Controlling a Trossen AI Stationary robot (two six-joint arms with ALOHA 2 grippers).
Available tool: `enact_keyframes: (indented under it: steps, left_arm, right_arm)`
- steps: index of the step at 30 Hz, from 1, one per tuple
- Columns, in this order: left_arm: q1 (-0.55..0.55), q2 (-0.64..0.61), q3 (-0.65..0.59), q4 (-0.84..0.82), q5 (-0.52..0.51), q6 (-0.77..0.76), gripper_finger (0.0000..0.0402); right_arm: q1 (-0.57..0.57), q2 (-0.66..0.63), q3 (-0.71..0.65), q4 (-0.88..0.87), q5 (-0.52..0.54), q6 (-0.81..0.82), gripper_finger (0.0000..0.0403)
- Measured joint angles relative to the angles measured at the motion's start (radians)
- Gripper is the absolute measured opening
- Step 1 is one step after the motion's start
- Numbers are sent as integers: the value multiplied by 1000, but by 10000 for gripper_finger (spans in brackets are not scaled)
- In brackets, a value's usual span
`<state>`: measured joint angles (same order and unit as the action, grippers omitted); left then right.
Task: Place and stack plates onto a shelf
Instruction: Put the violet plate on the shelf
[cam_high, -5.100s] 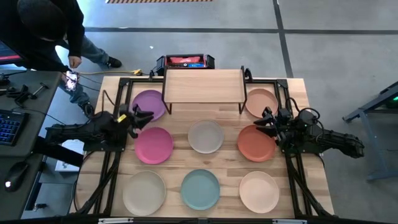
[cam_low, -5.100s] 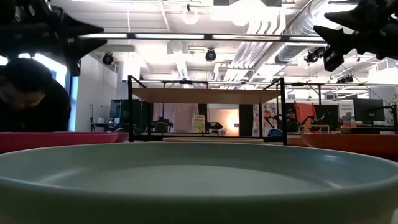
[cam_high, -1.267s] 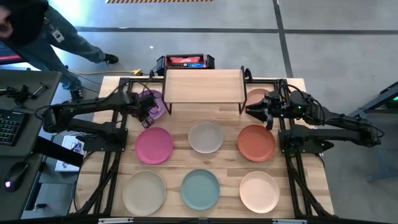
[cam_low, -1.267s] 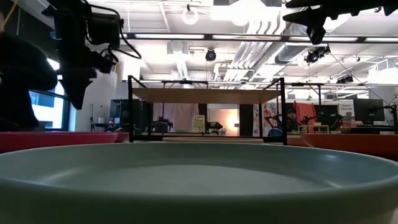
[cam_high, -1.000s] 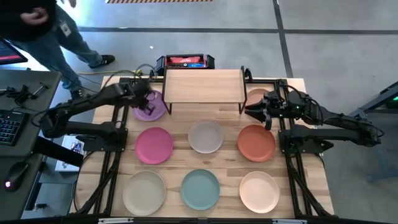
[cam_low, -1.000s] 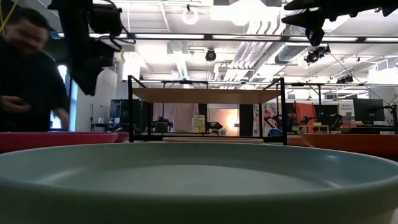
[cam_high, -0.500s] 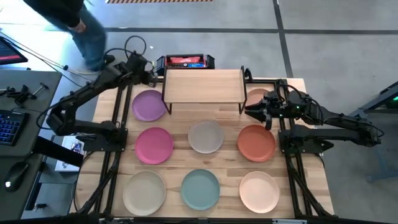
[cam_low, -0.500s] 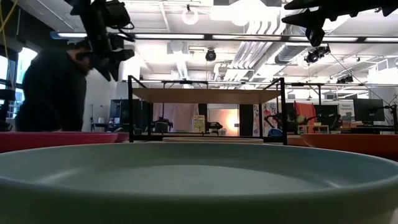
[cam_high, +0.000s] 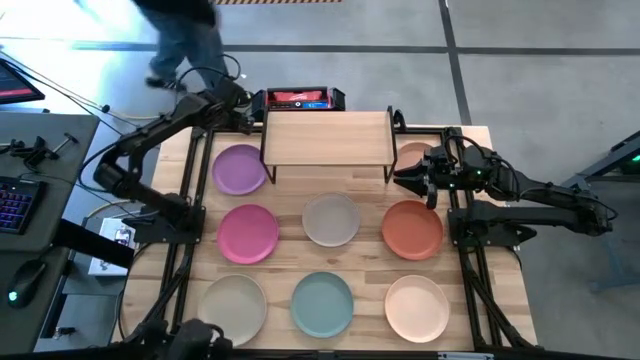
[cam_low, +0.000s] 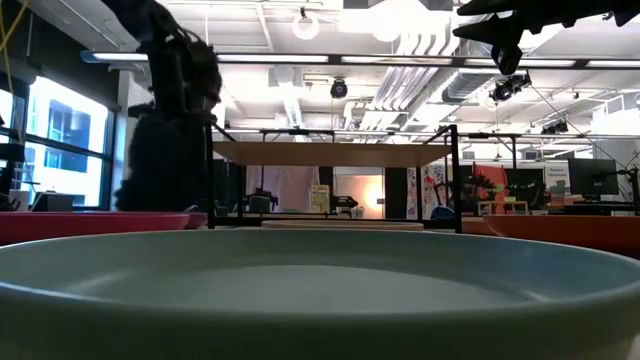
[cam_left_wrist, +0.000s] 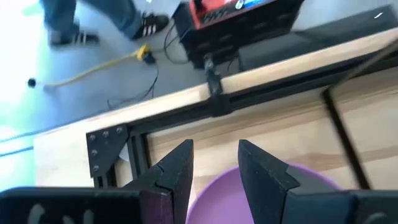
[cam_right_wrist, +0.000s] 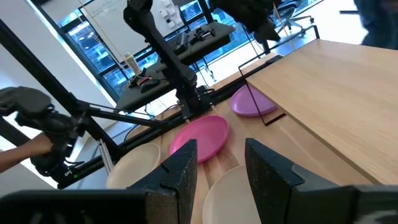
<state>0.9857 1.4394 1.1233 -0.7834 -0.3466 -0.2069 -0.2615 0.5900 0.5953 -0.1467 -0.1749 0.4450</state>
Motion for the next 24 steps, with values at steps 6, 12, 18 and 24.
enact_keyframes:
  steps: [6,12,18,24]
  left_arm:
    - [34,90,0,0,3,34,117]
    - [58,153,0,-5,36,79,117]
    - [70,174,0,-15,124,123,117]
    - [70,176,0,-43,126,143,117]
  right_arm:
    - [0,0,0,-2,0,0,119]
    - [0,0,0,-2,10,0,119]
    - [0,0,0,-3,10,0,119]
    - [0,0,0,-2,10,3,119]
